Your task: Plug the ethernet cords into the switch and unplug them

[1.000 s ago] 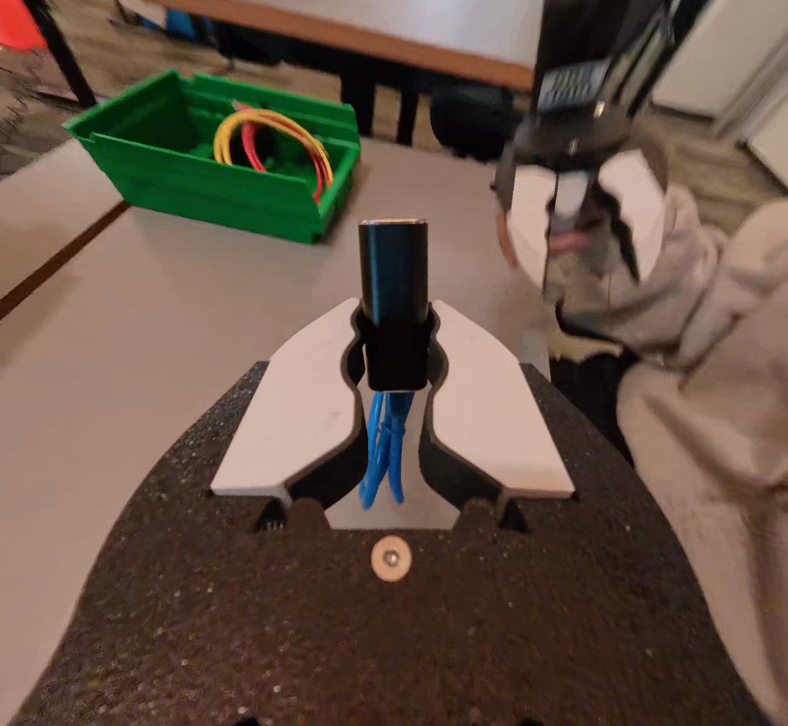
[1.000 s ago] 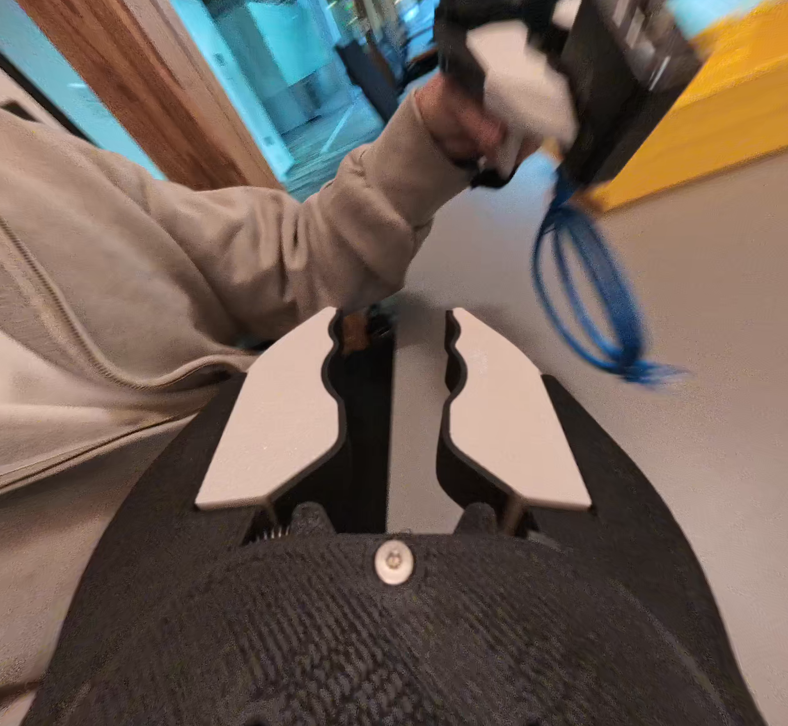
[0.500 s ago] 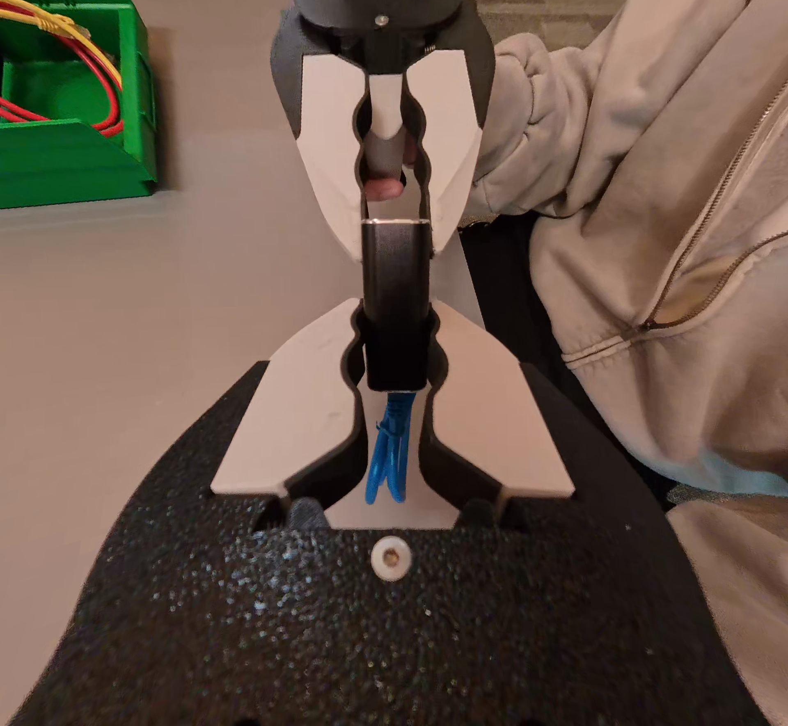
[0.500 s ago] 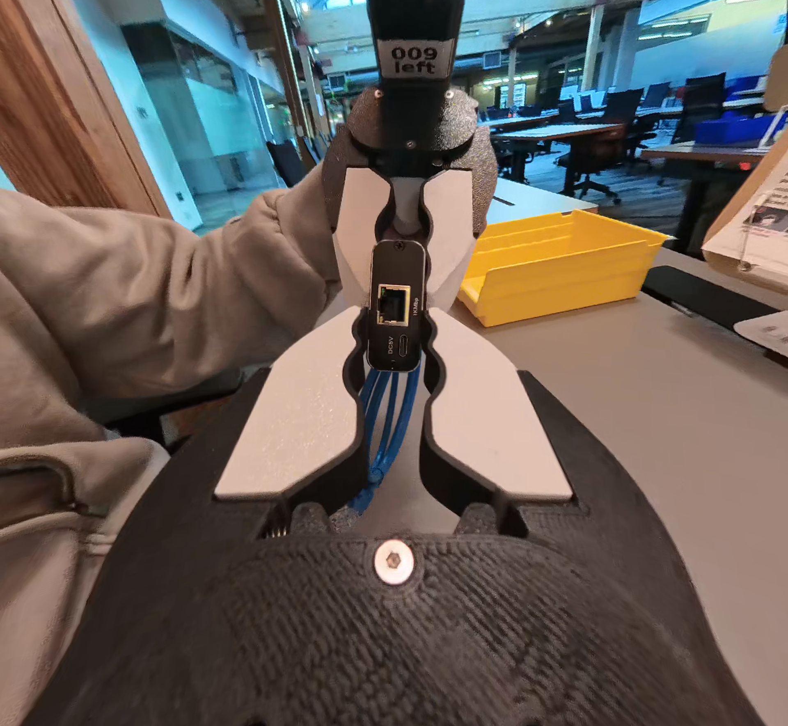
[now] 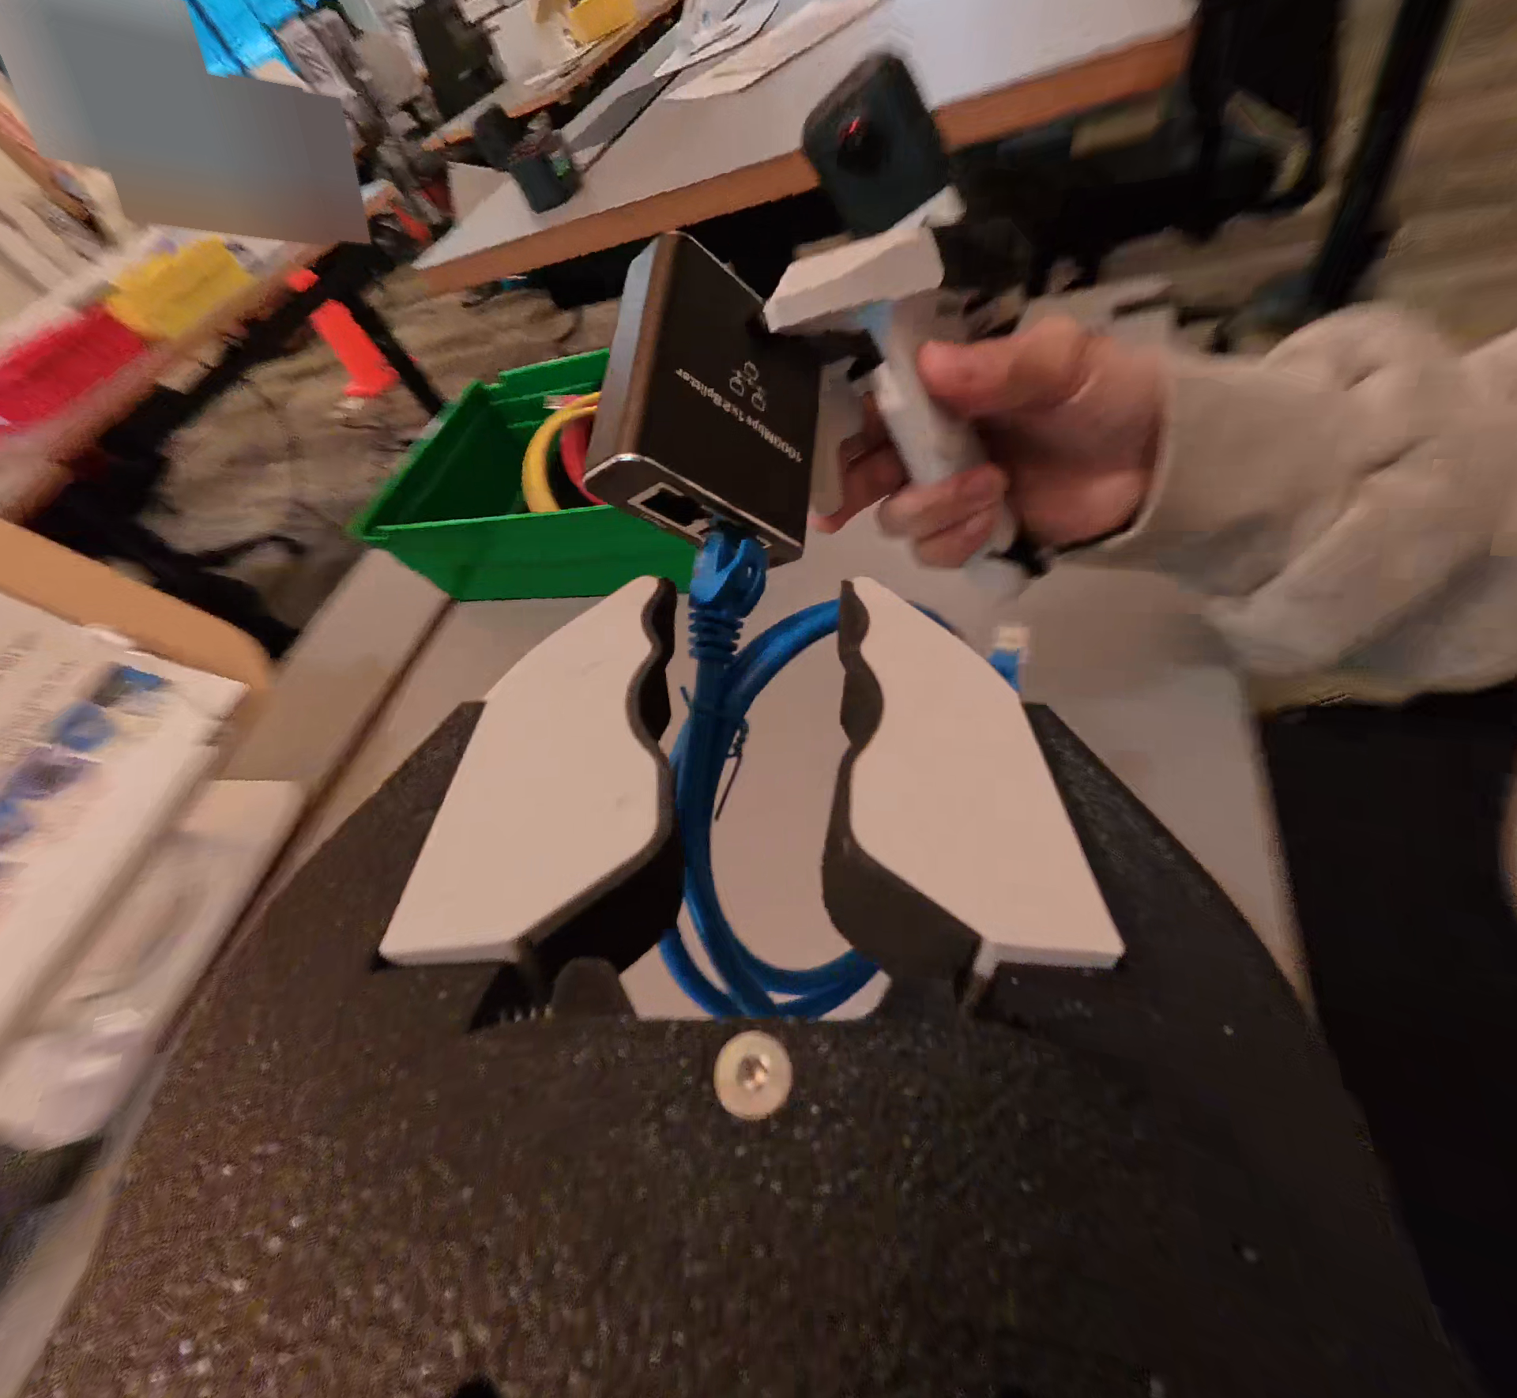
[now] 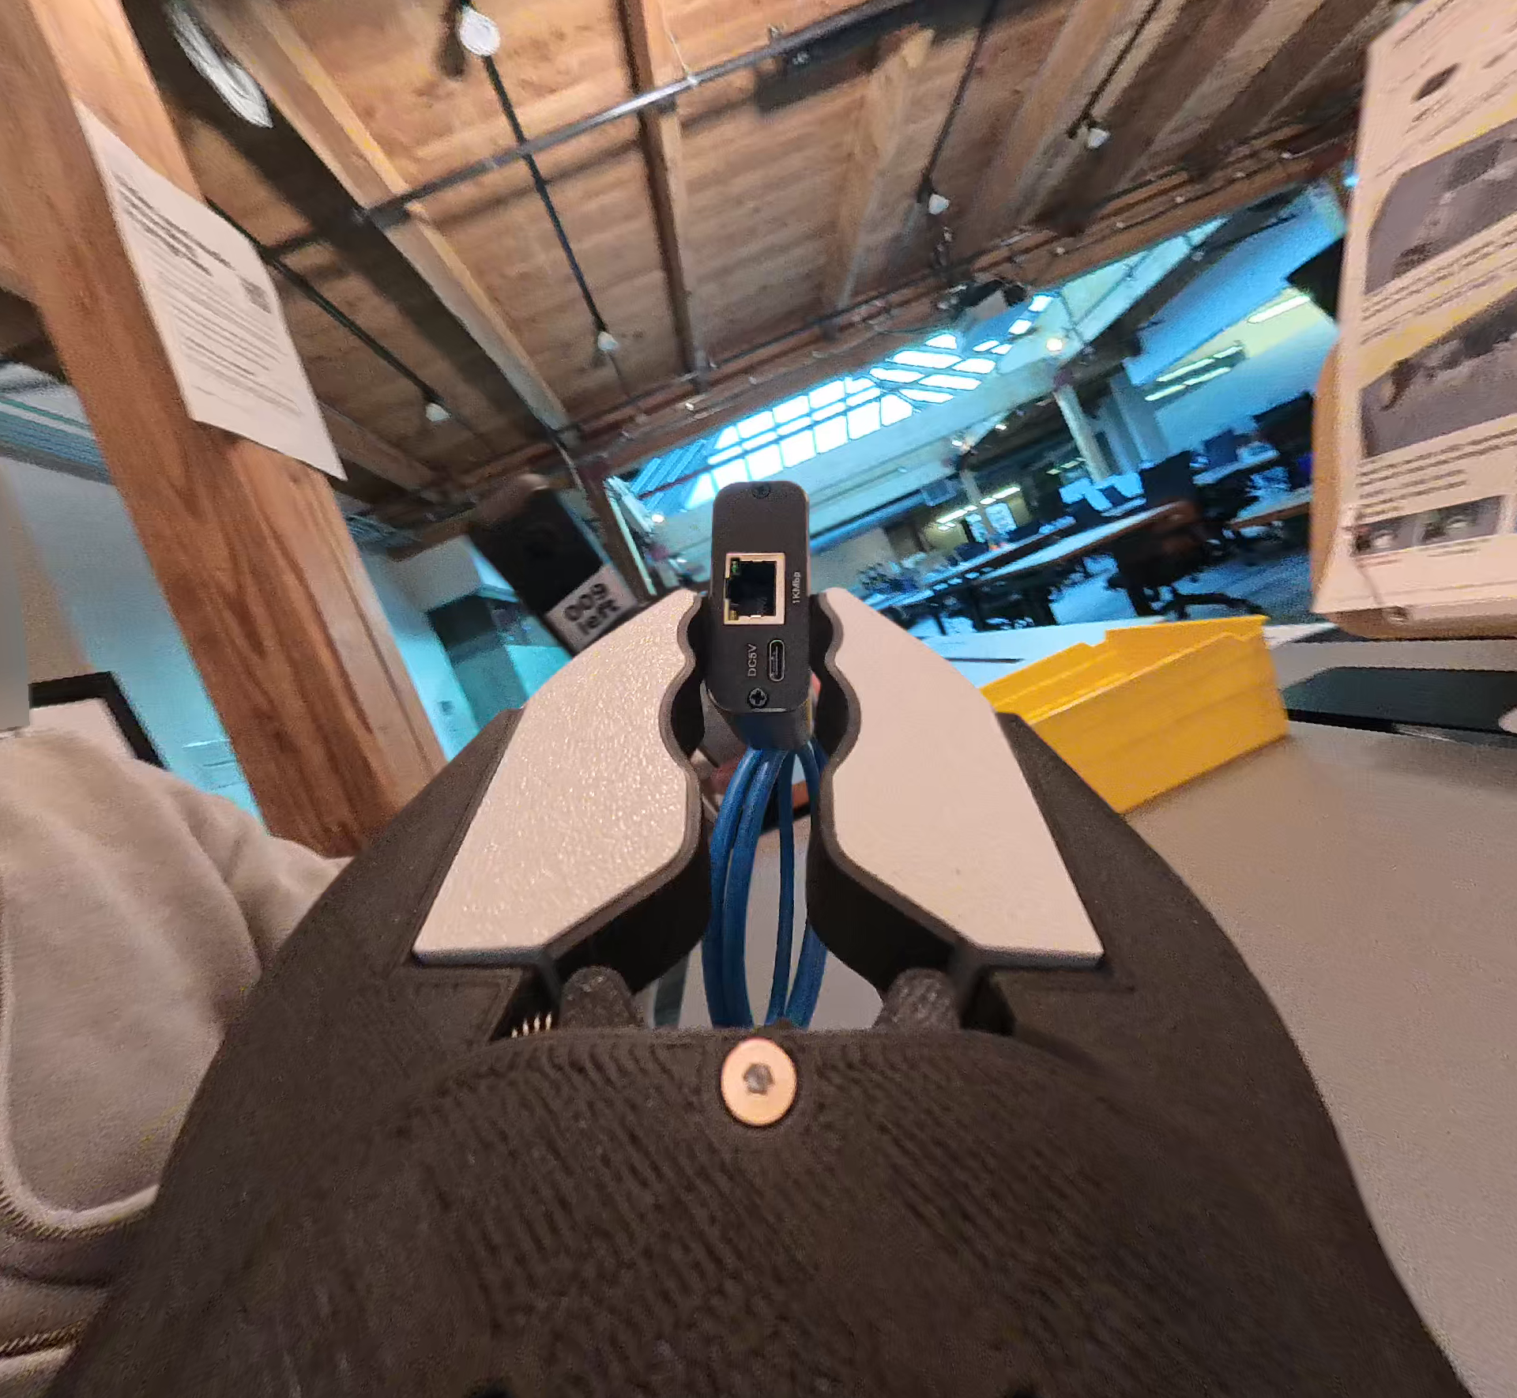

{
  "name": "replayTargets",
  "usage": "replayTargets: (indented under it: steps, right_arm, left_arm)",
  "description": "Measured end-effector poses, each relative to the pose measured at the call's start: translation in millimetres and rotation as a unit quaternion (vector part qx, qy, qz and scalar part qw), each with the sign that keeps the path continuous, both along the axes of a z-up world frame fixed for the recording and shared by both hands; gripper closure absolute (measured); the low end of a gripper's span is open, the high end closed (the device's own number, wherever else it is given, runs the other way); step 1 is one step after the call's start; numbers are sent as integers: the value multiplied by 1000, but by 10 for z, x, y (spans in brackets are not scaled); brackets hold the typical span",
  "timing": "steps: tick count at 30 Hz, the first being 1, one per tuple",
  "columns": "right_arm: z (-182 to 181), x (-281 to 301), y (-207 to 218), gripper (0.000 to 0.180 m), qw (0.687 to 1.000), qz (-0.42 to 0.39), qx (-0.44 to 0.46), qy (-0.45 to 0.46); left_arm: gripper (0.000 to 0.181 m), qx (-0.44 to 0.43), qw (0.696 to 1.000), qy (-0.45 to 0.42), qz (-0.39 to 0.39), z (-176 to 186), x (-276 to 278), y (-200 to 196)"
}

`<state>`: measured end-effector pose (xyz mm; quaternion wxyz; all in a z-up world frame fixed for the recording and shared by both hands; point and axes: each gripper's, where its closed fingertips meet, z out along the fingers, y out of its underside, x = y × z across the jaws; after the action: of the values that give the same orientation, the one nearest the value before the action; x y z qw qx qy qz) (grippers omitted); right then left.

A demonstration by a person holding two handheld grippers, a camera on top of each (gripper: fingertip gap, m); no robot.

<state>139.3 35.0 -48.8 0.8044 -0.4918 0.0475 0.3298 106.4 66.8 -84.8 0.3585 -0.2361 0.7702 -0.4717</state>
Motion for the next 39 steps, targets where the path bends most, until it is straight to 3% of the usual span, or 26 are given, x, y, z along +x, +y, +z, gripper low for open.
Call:
replayTargets:
  steps: [3, 5, 10, 13, 14, 15, 16, 19, 24, 29, 39]
  right_arm:
    - [11, -72, -29, 156, 999, 37, 21, -3]
    - [13, -149, -18, 156, 998, 52, 19, -19]
    - [-26, -279, 74, 156, 997, 41, -14, -71]
    - [-43, -283, 95, 156, 995, 21, -28, -91]
    - [-40, -304, 94, 156, 994, 22, -28, -100]
    - [-44, -312, 101, 156, 994, 20, -31, -104]
    - [-46, -302, 110, 156, 994, 13, -34, -103]
    - [-44, -288, 105, 156, 995, 15, -31, -97]
    - [-43, -336, 121, 156, 995, 36, -27, -88]
    - [-46, -375, 133, 156, 993, 34, -32, -104]
    - [-93, -433, 101, 156, 986, 36, -43, -157]
  left_arm:
    - [146, -134, 985, 94, -50, 65, -114, -57]
    - [157, -182, 971, 140, -71, 98, -151, -38]
    - [173, -118, 979, 157, -62, -47, -156, 18]
    - [174, -92, 981, 162, -57, -115, -176, 21]
    - [170, -92, 981, 165, -55, -126, -182, 21]
    - [146, -91, 980, 167, -58, -134, -200, 22]
    - [137, -92, 979, 169, -61, -140, -215, 24]
    - [135, -79, 979, 176, -63, -203, -251, 46]
    - [140, -83, 981, 170, -52, -274, -177, -1]
    - [164, -71, 983, 151, -70, -285, -170, -69]
    - [165, -63, 984, 153, -64, -361, -187, -103]
